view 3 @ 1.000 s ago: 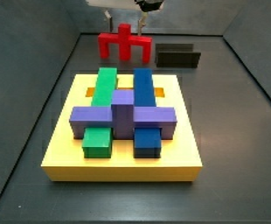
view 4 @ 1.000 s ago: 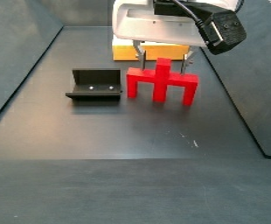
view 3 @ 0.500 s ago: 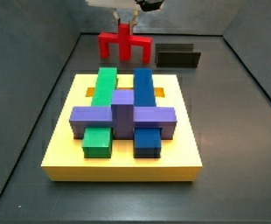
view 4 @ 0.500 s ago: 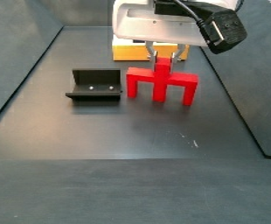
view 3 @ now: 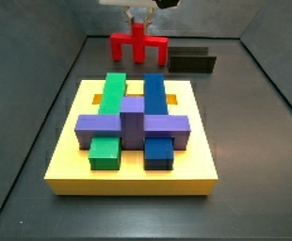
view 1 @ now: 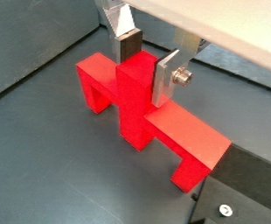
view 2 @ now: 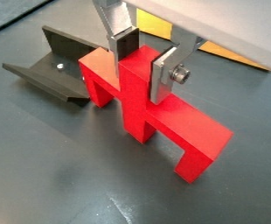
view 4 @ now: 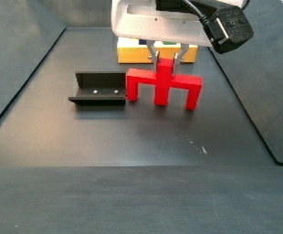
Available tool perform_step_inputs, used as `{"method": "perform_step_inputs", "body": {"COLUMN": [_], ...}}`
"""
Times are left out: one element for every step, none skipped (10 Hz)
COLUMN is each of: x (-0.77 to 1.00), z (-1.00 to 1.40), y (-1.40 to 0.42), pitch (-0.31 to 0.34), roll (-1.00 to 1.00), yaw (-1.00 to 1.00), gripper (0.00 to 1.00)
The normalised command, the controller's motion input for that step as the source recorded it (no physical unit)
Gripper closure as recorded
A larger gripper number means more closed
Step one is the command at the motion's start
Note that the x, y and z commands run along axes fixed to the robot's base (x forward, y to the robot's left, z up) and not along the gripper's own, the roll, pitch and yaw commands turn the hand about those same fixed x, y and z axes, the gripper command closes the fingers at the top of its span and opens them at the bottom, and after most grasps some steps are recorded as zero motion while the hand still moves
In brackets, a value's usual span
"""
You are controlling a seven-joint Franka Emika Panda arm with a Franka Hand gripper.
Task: Pick up the red object. Move up. Move to above the board. Insert the red object.
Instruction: Pick up the red object, then move up, then move to above the board.
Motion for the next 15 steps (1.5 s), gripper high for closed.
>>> {"method": "perform_step_inputs", "body": {"x": [0.00,0.00,0.00,0.00,0.00,0.00,0.00,-0.02,-0.04,0.01,0.00,-0.04,-0.06,0.00,0.05], "z": [0.00,0.00,0.00,0.00,0.00,0.00,0.83,0.78,0.64,0.25,1.40,1.40,1.40,1.40,0.66], "y": [0.00,0.00,0.00,0.00,0.00,0.00,0.00,-0.03,-0.03,-0.01,0.00,0.00,-0.01,0.01,0.01], "pitch": [0.000,0.000,0.000,0.000,0.000,0.000,0.000,0.034,0.063,0.034,0.000,0.031,0.018,0.008,0.072], "roll": [0.00,0.00,0.00,0.00,0.00,0.00,0.00,-0.01,-0.01,-0.02,0.00,-0.01,-0.01,-0.02,-0.04], "yaw": [0.00,0.00,0.00,0.00,0.00,0.00,0.00,-0.03,-0.03,-0.02,0.00,0.01,0.00,0.00,0.00], "gripper": [1.00,1.00,1.00,1.00,1.00,1.00,1.00,1.00,1.00,1.00,1.00,1.00,1.00,1.00,1.00]}}
